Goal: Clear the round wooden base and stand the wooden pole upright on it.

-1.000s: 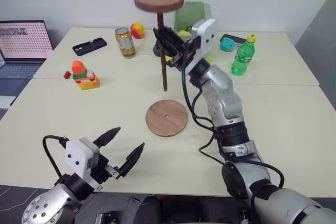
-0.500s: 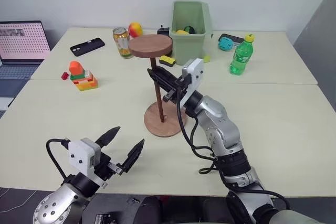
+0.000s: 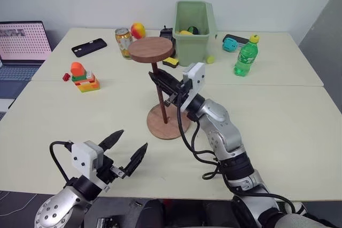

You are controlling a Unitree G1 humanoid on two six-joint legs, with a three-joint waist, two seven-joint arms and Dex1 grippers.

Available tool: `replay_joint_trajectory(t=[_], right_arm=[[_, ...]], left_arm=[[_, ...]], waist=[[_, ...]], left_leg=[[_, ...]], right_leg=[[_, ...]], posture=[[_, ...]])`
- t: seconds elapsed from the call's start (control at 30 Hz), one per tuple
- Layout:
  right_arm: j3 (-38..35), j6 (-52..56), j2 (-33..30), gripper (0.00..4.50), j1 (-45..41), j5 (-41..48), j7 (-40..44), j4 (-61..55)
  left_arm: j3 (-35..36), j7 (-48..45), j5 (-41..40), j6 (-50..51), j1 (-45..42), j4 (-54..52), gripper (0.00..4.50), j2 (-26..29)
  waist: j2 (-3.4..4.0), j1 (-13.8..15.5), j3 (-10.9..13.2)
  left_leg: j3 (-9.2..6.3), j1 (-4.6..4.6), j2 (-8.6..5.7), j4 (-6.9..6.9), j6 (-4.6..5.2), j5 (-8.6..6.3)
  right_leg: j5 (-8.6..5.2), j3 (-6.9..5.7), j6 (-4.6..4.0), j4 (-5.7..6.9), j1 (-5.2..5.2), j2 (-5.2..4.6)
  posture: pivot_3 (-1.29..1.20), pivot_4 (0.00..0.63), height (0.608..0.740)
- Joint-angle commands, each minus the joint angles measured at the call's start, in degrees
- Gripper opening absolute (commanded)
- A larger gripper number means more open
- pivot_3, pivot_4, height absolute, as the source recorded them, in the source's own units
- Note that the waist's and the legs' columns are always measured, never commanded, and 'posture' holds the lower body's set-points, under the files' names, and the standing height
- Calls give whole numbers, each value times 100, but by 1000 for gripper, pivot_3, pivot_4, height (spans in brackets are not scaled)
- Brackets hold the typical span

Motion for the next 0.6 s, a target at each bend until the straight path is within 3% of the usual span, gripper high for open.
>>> replay_joint_trajectory(t=[0.03,0.6], right_arm=[[-1,-115,-20,213,-76,21,40,-113],[61,-599,63,213,-174,-161,-43,345]], left_arm=[[-43,-3,-7,-130,-69,-35,4500,45],[-74,25,-32,-103,-181,-3,4500,80]], waist=[[0,1,0],[0,0,0]], left_leg=[[0,0,0,0,0,0],[0,1,0,0,0,0]], right_leg=[[0,0,0,0,0,0],[0,1,0,0,1,0]], posture=[[0,150,740],[0,150,740]])
